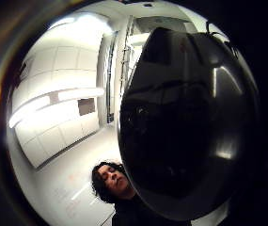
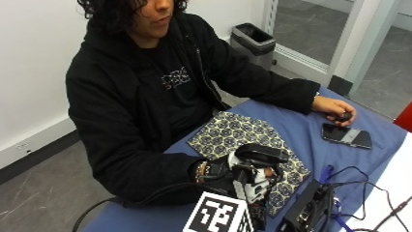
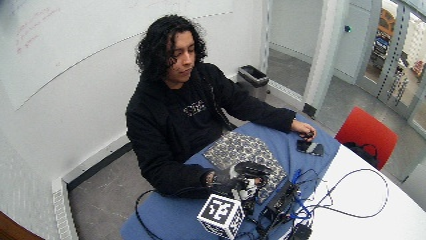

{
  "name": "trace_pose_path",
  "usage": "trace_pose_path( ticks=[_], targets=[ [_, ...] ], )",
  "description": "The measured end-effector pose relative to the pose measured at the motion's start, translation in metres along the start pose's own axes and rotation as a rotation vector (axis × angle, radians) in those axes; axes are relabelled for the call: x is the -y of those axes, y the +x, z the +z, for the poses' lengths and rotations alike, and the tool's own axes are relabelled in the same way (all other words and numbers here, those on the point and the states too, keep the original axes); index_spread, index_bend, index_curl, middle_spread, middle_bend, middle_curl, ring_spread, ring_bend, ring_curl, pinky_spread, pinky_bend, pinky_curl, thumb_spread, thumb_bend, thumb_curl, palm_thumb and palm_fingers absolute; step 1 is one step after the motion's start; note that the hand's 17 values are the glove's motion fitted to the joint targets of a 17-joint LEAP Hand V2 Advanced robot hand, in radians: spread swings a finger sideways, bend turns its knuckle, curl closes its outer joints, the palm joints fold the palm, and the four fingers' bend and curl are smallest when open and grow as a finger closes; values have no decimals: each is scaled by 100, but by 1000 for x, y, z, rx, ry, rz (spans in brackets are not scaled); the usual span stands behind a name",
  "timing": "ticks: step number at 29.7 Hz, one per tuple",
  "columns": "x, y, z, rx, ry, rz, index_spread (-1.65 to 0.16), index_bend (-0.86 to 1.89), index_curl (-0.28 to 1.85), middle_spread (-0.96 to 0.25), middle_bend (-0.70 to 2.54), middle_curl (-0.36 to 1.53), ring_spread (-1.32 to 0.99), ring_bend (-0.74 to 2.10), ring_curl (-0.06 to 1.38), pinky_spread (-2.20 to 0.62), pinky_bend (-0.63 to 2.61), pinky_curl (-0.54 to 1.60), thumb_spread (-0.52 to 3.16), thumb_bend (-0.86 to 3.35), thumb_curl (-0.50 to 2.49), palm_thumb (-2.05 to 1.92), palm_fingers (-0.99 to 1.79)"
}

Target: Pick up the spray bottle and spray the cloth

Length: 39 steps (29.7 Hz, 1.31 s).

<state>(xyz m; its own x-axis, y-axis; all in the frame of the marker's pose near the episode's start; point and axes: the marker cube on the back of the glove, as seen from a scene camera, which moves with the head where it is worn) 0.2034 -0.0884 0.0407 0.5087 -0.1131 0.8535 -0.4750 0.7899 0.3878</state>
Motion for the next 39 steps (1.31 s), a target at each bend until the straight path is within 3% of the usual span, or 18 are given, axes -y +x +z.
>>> trace_pose_path(
  ticks=[15,19,26,39],
  targets=[
    [-9,-15,-9,26,-88,17,-25,27,48,-18,67,57,-22,71,51,-30,45,43,99,3,54,99,136],
    [-39,-50,-24,-70,-282,121,-25,28,50,-18,69,58,-22,72,52,-30,46,44,97,2,56,100,135],
    [-90,-88,-14,-564,-683,192,-25,29,53,-17,70,59,-22,72,52,-28,47,44,95,0,59,102,133],
    [-101,-55,65,-1005,-1000,507,-24,31,57,-15,70,60,-21,70,51,-26,44,44,97,-1,62,103,129]
  ],
)
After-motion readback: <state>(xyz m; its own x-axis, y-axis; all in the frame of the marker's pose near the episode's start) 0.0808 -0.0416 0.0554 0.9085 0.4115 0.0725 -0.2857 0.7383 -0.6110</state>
